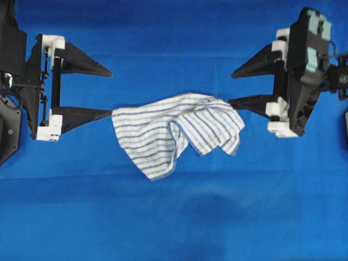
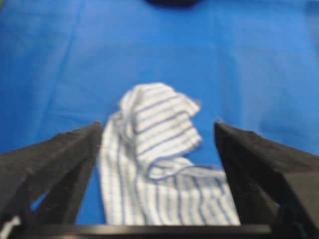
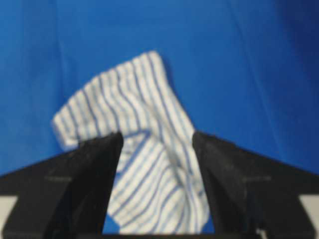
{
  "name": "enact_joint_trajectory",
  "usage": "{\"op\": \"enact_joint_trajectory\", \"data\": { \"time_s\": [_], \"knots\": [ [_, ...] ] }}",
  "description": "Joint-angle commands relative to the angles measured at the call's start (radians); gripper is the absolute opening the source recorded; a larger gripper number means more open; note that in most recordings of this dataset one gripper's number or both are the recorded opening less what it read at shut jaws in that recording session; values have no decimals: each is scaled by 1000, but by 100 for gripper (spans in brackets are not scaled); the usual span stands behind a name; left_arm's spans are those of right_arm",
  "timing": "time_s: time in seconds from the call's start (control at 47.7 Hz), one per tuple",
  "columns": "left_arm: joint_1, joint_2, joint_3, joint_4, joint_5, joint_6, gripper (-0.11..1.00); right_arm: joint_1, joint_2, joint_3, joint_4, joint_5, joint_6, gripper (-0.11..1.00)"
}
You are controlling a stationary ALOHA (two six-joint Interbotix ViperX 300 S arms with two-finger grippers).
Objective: Lift the towel with both arms.
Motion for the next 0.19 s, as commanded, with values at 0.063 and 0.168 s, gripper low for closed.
{"op": "enact_joint_trajectory", "data": {
  "time_s": [0.063,0.168],
  "knots": [
    [2,0,46,2,-92,3,88,-17,-12,60,0,-123,18,63],
    [3,0,103,2,-167,3,88,-29,-11,109,2,-190,25,63]
  ]
}}
